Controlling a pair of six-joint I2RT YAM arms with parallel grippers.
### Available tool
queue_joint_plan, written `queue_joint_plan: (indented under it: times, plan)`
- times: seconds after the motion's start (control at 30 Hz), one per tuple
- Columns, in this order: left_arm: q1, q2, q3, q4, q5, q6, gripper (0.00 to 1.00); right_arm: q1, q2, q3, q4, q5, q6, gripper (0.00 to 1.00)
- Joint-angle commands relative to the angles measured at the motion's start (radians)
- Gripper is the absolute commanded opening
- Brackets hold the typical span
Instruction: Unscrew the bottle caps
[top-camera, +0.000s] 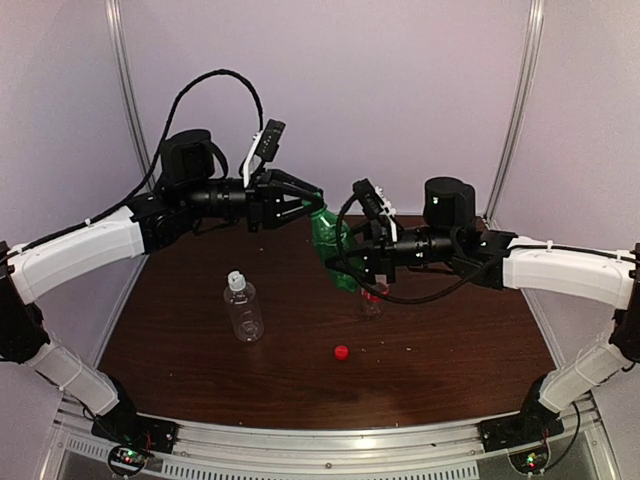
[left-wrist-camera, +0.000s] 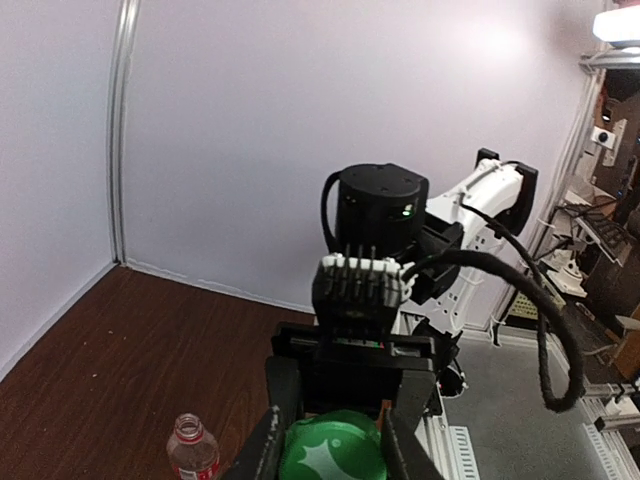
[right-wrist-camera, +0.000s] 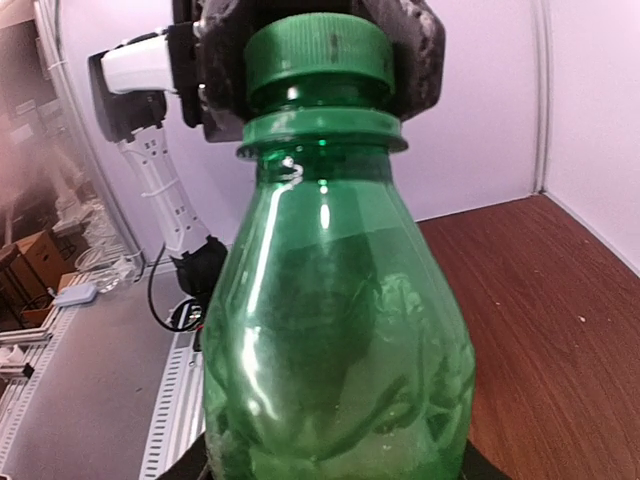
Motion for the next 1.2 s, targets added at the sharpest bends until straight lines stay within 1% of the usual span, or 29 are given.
queue_joint_plan:
  times: [0.0,0.17,0.3,0.47,0.57,0.7,0.87,1.17]
  plan:
    - [-0.026,-0.026,0.062,-0.057,-0.264,-0.107,0.18,-0.002,-0.038,-0.005,-0.013,0.314,-0.015,0.5]
    - [-0.058,-0.024,0.083,-0.095,-0.452,-0.197,0.19,0.035,-0.051,-0.035,0.005,0.538,-0.057,0.49]
    - [-0.065,-0.014,0.089,-0.113,-0.521,-0.254,0.21,0.067,-0.051,-0.037,0.0,0.659,-0.103,0.49]
    - [-0.072,0.005,0.094,-0.119,-0.566,-0.29,0.23,0.106,-0.043,-0.035,0.01,0.742,-0.137,0.48]
    - [-0.073,0.012,0.097,-0.117,-0.564,-0.292,0.26,0.113,-0.039,-0.036,0.023,0.753,-0.144,0.48]
    - [-0.072,0.013,0.086,-0.096,-0.541,-0.285,0.28,0.113,-0.043,-0.044,0.04,0.721,-0.14,0.48]
    - [-0.073,0.01,0.078,-0.097,-0.548,-0.282,0.3,0.113,-0.048,-0.054,0.045,0.714,-0.142,0.48]
    - [-0.072,0.016,0.067,-0.076,-0.52,-0.273,0.36,0.113,-0.057,-0.064,0.068,0.661,-0.139,0.48]
